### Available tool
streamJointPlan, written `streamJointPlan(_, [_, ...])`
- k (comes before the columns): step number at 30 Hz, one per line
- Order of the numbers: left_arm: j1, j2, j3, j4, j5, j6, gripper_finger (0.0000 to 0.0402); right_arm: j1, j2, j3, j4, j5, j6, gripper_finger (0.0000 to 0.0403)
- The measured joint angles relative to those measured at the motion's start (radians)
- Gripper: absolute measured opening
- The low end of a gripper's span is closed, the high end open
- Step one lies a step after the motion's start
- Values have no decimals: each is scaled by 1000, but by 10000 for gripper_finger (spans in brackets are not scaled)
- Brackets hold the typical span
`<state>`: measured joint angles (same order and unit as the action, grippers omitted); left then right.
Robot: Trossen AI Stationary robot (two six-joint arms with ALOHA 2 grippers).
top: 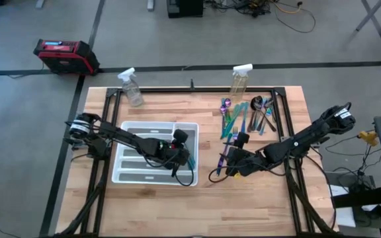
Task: Sort silverware
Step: Put the blue fork with the other blue forks on the silverware tray
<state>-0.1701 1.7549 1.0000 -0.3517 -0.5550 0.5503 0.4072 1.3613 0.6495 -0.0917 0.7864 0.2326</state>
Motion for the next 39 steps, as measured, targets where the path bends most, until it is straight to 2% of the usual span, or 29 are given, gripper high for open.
streamJointPlan(9, [0,-25,31,-70,-35,-78,16,-1,0,0,-42,-4,29,212])
streamJointPlan(12, [0,-40,48,-145,-35,-173,16,-38,-7,9,-133,-6,186,210])
streamJointPlan(15, [0,-73,49,-192,-35,-321,16,-109,-15,31,-306,-10,479,201])
streamJointPlan(17, [1,-96,47,-216,-29,-415,16,-152,-17,32,-384,-52,587,196])
streamJointPlan(22, [-6,-144,3,-234,-21,-515,16,-249,-17,29,-432,-271,476,197])
streamJointPlan(25, [-6,-166,-13,-251,-19,-594,16,-320,-17,30,-426,-365,615,196])
streamJointPlan(27, [-6,-171,-14,-275,-19,-648,16,-351,-17,31,-427,-409,649,193])
streamJointPlan(33, [-14,-168,-14,-281,-19,-754,16,-373,-16,31,-428,-425,742,175])
streamJointPlan(39, [-37,-165,-23,-285,-28,-769,16,-365,25,31,-426,-420,830,145])
